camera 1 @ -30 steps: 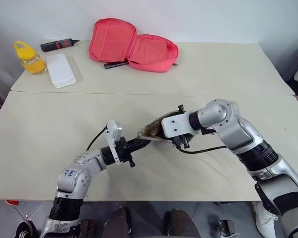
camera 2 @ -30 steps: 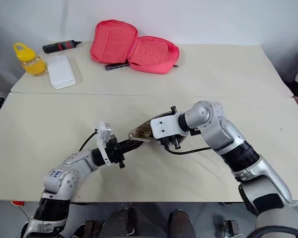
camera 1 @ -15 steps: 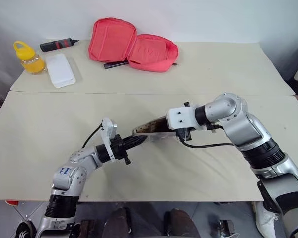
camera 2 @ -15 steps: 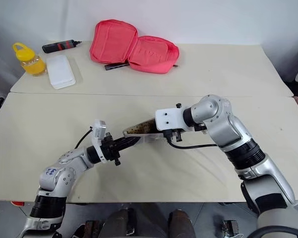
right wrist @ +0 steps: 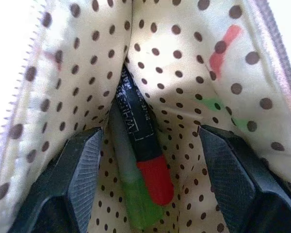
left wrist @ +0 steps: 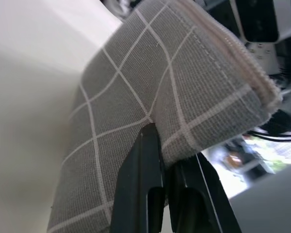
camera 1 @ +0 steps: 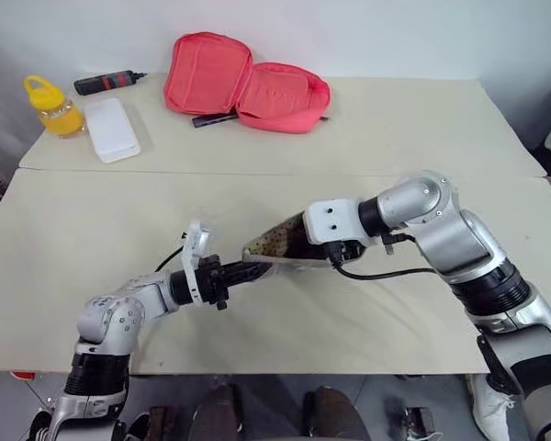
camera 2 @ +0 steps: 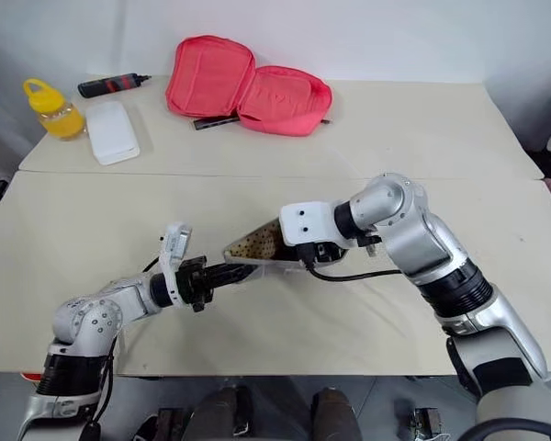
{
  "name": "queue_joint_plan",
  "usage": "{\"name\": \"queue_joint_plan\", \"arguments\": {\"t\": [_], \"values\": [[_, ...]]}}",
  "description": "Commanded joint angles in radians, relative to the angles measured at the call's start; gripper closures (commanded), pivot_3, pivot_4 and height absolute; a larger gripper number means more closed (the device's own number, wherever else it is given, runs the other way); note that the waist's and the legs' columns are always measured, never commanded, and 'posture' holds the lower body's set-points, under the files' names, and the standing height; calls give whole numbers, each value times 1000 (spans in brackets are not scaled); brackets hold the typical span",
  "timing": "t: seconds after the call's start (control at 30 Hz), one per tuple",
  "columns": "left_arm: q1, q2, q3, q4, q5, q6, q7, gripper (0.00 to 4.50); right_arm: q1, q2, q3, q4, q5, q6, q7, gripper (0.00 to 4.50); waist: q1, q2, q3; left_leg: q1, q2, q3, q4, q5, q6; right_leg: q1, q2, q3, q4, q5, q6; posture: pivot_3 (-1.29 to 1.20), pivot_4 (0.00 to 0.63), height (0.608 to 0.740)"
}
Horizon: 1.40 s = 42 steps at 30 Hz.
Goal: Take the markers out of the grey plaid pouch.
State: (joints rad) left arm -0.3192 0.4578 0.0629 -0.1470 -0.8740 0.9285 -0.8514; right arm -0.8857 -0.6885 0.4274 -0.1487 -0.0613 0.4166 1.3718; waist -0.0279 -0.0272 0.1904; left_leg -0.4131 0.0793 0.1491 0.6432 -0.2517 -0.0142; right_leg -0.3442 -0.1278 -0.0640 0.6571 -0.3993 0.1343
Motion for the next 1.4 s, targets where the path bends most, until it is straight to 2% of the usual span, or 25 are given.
{"name": "queue_joint_plan", "arguments": {"t": [0.03, 0.23, 0.33, 0.47, 0.57, 0.97, 1.4], "values": [[-23, -10, 2, 0, -16, -19, -35, 4500, -25, -79, -59, -64, 53, 74, 66, 1215, 2, 0, 0, 0, 0, 0, 0, 0, 0, 0, 0, 0, 0, 0, 0, 0, 150, 740], [-35, -55, -19, 51, 139, -227, -1, 4500, -12, -87, -20, -137, 100, 158, 65, 1215, -4, 0, 0, -1, 0, 0, 2, -1, 0, 0, 1, 0, -1, 0, 0, 0, 150, 740], [-9, -36, -77, 93, 249, -297, 1, 4500, 25, -69, 51, -98, 23, 94, 13, 1215, -2, 0, 0, -1, 1, 0, 2, -1, 0, 0, 2, 0, -1, 0, 0, 0, 150, 740], [10, -47, -83, 91, 256, -310, 7, 4500, 7, -43, 78, 0, -46, 26, -49, 2110, -5, 0, 0, 0, 1, 1, 3, -1, 0, 0, 2, 1, -1, 0, 0, 0, 150, 740], [15, -53, -83, 89, 257, -313, 13, 4500, 3, -47, 86, 28, -80, -17, -58, 3188, -5, 0, 0, 1, 1, 1, 4, -1, 0, 1, 2, 1, 0, 0, 0, 0, 150, 740], [19, -69, -93, 84, 254, -318, 19, 4500, 11, -6, 77, 67, -103, 22, -78, 3188, -4, 0, 0, 1, 2, 1, 4, -1, 0, 2, 2, 1, 1, 0, 0, 0, 150, 740], [16, -87, -87, 54, 236, -304, 34, 4500, 60, 24, 130, 114, -174, 9, -114, 3188, -4, -1, 0, 4, 1, 1, 4, -1, 0, 4, 1, 1, 0, 0, 0, 0, 150, 740]]}}
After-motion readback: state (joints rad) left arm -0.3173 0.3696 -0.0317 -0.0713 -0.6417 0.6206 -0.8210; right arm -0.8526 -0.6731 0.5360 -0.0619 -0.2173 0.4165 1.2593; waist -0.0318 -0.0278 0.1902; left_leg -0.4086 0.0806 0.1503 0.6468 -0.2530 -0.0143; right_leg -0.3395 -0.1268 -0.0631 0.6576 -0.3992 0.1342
